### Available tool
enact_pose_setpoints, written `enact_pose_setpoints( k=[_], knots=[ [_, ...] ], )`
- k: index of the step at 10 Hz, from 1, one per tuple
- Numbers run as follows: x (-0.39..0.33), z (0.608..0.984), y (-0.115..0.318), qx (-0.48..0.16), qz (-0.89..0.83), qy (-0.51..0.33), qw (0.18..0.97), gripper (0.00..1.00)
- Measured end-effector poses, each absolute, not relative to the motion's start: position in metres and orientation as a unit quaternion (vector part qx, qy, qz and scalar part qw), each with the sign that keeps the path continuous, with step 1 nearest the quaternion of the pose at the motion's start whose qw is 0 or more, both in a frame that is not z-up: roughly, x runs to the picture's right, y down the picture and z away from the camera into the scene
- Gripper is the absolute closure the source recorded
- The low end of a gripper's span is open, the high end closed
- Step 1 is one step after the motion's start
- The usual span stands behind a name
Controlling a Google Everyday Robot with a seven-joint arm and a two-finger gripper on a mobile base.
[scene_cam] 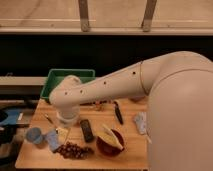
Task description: Place grapes in plastic cup
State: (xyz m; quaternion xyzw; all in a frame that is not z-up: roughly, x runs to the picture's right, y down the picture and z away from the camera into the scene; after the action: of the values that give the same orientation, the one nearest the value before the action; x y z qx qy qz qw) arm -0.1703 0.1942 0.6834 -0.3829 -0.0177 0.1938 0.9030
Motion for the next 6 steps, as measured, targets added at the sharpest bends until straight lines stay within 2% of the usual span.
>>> enact_pose_setpoints(
  k=[3, 6],
  knots=[
    [-0.183, 0.685, 0.224, -0.406, 0.197, -0.031, 0.892, 0.20],
    [-0.185, 0.684, 0.226, -0.409, 0.194, -0.033, 0.891, 0.20]
  ],
)
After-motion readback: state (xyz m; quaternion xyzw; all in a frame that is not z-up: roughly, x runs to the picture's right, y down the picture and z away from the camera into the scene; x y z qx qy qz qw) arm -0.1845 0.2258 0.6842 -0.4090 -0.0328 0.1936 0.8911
